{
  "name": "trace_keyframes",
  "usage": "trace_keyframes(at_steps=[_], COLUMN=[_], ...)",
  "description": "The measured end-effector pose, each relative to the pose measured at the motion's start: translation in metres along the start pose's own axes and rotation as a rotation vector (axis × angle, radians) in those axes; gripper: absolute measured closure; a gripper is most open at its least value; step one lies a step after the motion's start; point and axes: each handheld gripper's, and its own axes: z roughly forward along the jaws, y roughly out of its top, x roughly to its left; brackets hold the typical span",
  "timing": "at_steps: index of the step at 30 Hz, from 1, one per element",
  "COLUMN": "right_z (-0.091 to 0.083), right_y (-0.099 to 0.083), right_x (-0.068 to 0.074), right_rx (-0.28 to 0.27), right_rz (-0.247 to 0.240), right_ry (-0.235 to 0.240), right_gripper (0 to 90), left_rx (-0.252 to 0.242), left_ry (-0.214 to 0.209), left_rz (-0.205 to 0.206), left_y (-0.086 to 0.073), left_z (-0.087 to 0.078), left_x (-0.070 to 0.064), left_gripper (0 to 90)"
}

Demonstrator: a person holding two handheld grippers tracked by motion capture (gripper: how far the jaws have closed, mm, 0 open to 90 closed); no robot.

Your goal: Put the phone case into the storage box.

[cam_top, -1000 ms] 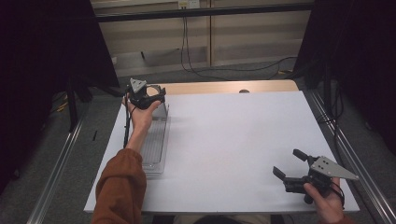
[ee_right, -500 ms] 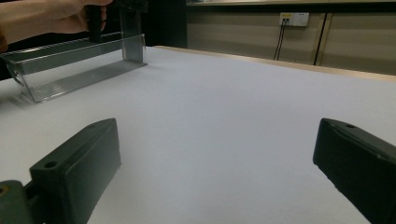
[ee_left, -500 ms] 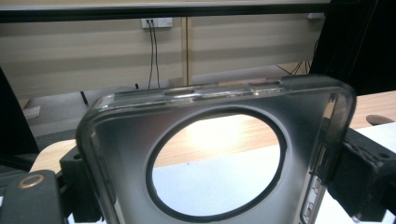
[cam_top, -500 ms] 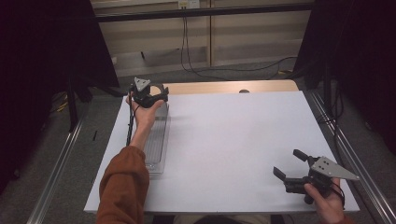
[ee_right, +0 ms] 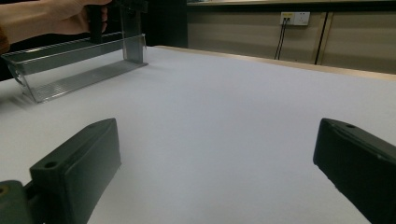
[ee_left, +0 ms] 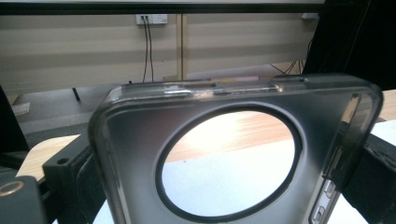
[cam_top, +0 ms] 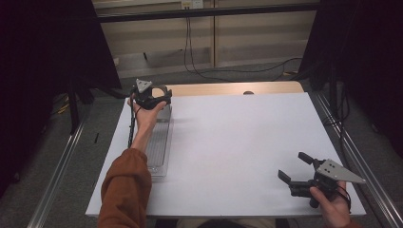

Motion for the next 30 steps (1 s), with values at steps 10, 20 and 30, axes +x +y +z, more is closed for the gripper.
trace_keyframes(at_steps=[10,20,30], right_z=[0.0002,0.0005,0.0006], right_y=[0.0000,0.0001,-0.0001], right_x=[0.0004,0.0007,0.0002], right_rx=[0.000,-0.003,-0.001], right_rz=[0.003,0.001,-0.011], right_ry=[0.005,0.011,0.016], right_gripper=[0.2,0.1,0.1], left_rx=[0.012,0.044,0.046], left_ry=[0.013,-0.007,0.003], left_rz=[0.003,0.004,0.007], left_y=[-0.0037,-0.0059,-0.0026], left_z=[0.0036,0.0044,-0.0014], left_x=[0.0004,-0.0010,-0.0012], left_gripper=[4.3,3.5,2.7])
